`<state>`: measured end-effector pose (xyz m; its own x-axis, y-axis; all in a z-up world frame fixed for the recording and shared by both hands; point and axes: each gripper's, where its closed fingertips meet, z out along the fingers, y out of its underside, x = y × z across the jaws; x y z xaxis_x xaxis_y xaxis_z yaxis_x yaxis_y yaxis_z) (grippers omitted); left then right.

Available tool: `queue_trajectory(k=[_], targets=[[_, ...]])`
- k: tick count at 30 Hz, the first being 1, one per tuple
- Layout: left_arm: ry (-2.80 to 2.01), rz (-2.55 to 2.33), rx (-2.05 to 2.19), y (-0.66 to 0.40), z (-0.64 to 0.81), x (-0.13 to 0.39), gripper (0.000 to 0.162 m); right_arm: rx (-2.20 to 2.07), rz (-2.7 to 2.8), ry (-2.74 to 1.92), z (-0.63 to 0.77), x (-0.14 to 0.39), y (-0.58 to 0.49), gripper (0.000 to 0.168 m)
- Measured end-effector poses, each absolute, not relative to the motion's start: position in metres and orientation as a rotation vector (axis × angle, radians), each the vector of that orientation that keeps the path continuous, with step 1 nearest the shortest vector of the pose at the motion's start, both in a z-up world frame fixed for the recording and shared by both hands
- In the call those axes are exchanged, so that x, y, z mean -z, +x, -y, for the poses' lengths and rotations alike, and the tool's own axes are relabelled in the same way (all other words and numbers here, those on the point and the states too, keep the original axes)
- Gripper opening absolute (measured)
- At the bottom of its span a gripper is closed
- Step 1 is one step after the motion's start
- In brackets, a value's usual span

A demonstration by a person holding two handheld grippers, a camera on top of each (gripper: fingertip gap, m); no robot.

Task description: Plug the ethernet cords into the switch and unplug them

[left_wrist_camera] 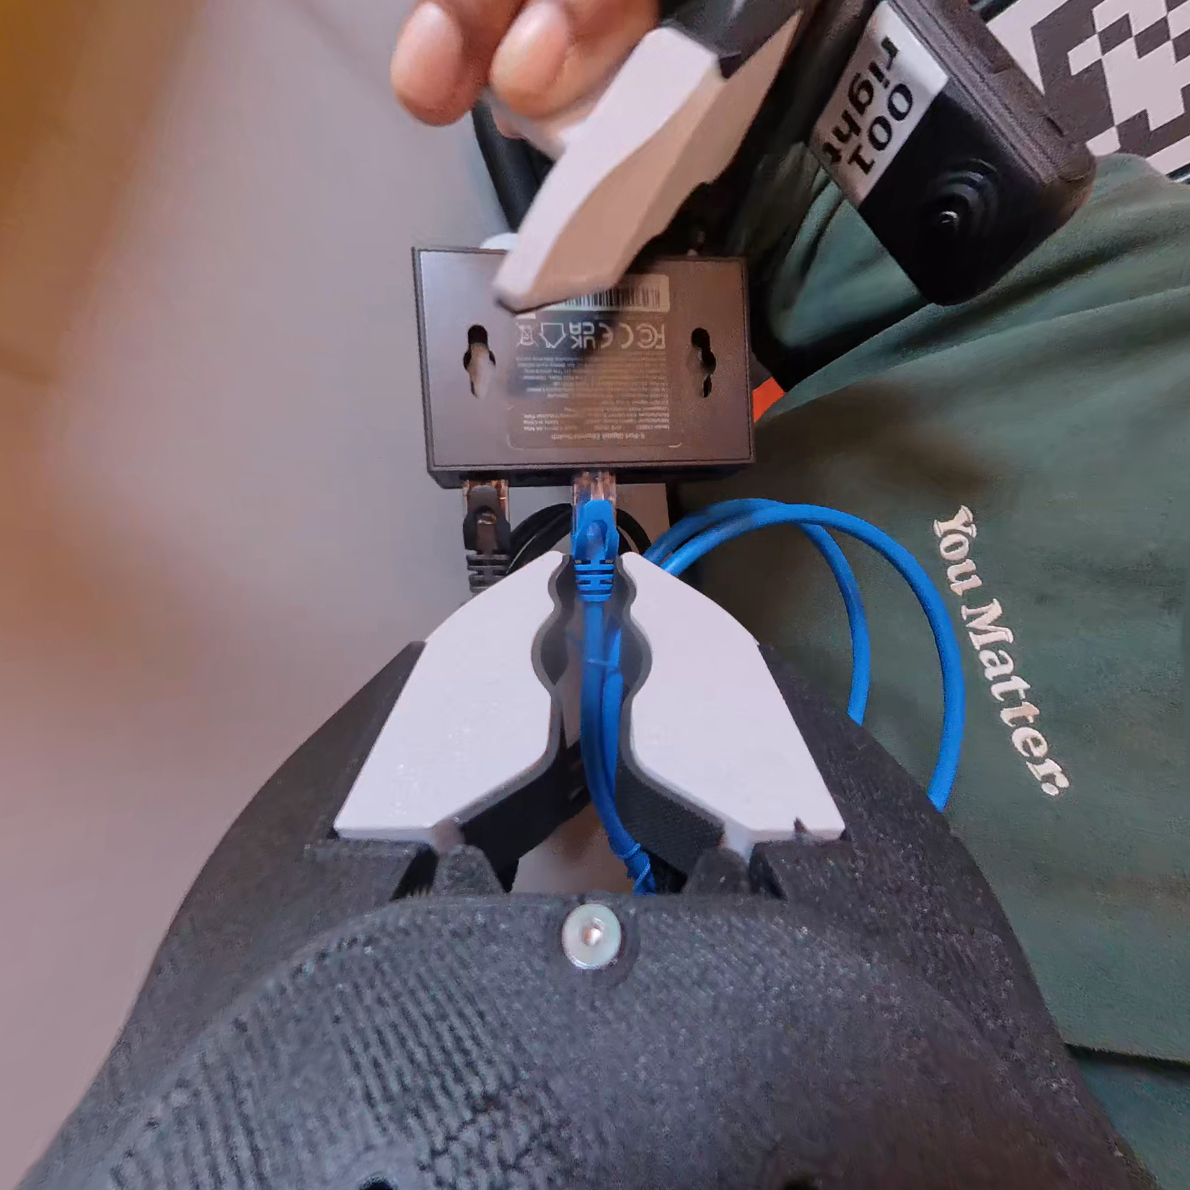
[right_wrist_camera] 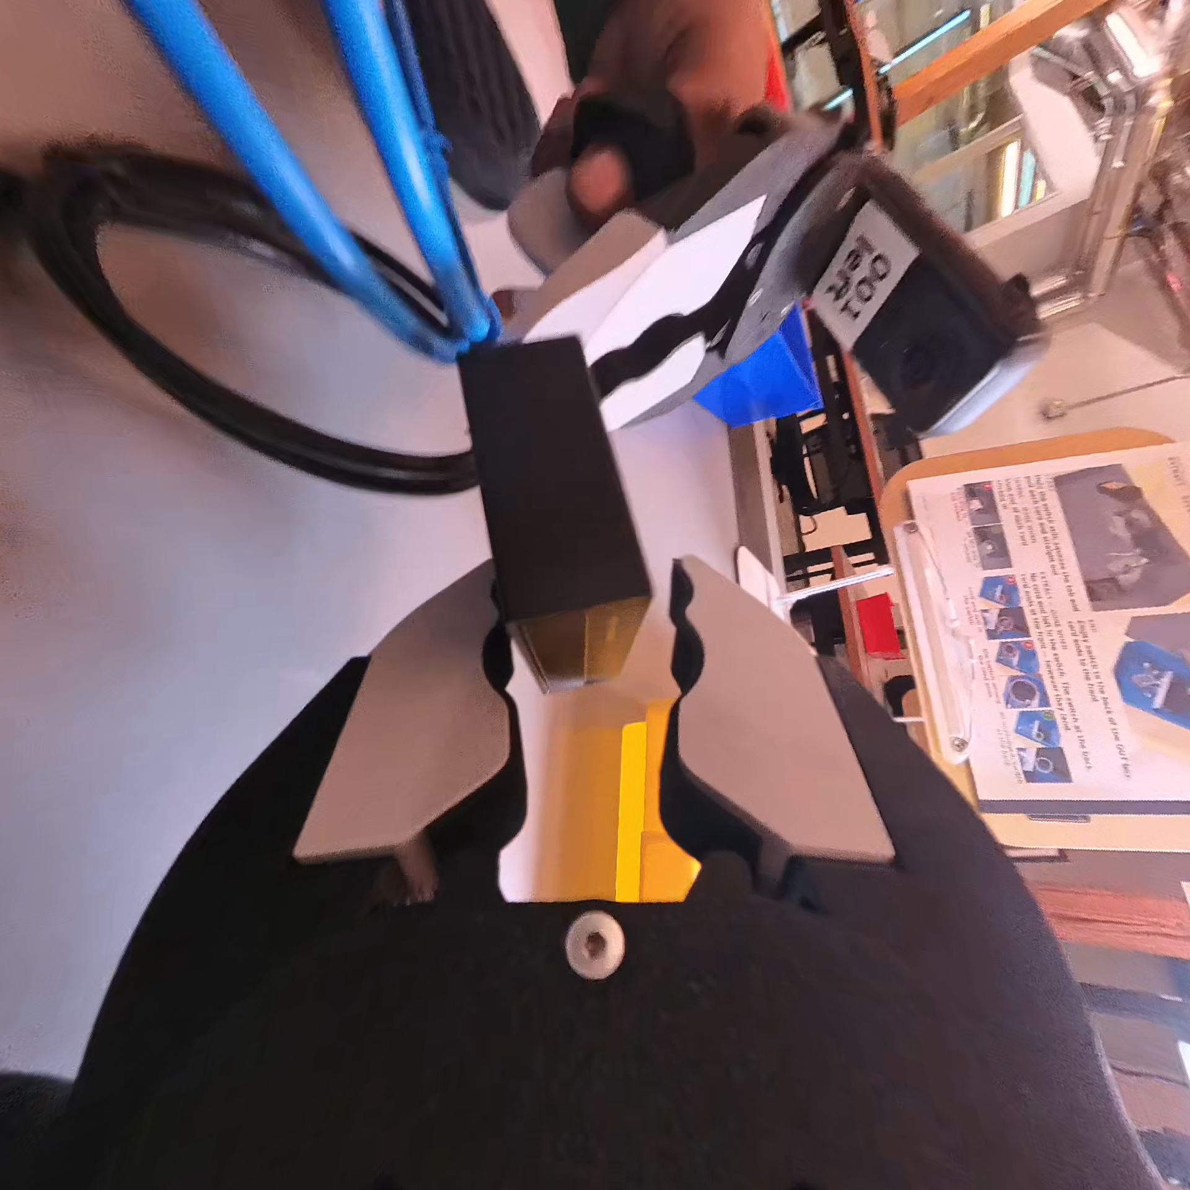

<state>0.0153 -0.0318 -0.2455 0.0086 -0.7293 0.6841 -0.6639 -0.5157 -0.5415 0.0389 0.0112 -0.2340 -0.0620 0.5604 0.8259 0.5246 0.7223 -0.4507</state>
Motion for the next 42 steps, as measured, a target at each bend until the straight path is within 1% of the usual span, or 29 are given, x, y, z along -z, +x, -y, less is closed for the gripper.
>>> queue_trajectory(k=[1, 3, 6, 16, 22, 24, 26, 30, 33, 36, 38, 40, 42], targets=[[-2.177, -1.513, 1.555, 0.015, 0.033, 0.246, 0.012, -0.031, 1.742, -0.868, -0.01, 0.24, 0.039, 0.035], [-2.18, -1.557, 1.521, 0.013, 0.036, 0.251, 0.011, -0.058, 1.801, -0.859, -0.004, 0.25, 0.036, 0.031], [-2.144, -1.58, 1.556, 0.012, 0.043, 0.255, 0.011, -0.131, 1.832, -0.851, 0.003, 0.257, 0.032, 0.03], [-2.076, -1.652, 1.488, 0.007, 0.048, 0.267, 0.01, -0.135, 1.887, -0.828, 0.008, 0.273, 0.022, 0.029], [-2.046, -1.584, 1.485, 0.004, 0.04, 0.254, 0.012, -0.087, 1.8, -0.872, -0.004, 0.265, 0.02, 0.029], [-2.047, -1.509, 1.534, 0.003, 0.036, 0.246, 0.012, -0.063, 1.752, -0.875, -0.009, 0.255, 0.018, 0.032], [-2.095, -1.447, 1.52, 0.0, 0.03, 0.25, 0.011, -0.004, 1.719, -0.85, -0.01, 0.247, 0.015, 0.036], [-2.108, -1.39, 1.607, -0.001, 0.035, 0.251, 0.011, -0.01, 1.765, -0.839, 0.0, 0.252, 0.008, 0.039], [-2.116, -1.42, 1.601, 0.001, 0.041, 0.255, 0.011, -0.035, 1.81, -0.827, 0.008, 0.256, 0.008, 0.031], [-2.061, -1.393, 1.609, 0.001, 0.04, 0.248, 0.012, -0.029, 1.78, -0.832, 0.008, 0.251, 0.009, 0.031], [-1.988, -1.383, 1.572, -0.007, 0.033, 0.233, 0.022, -0.015, 1.752, -0.844, 0.002, 0.245, 0.013, 0.03], [-1.915, -1.307, 1.439, -0.032, 0.007, 0.205, 0.023, 0.005, 1.707, -0.88, -0.01, 0.239, 0.024, 0.03], [-1.955, -1.166, 1.079, -0.082, -0.047, 0.187, 0.024, 0.006, 1.66, -0.919, -0.02, 0.233, 0.034, 0.03]])
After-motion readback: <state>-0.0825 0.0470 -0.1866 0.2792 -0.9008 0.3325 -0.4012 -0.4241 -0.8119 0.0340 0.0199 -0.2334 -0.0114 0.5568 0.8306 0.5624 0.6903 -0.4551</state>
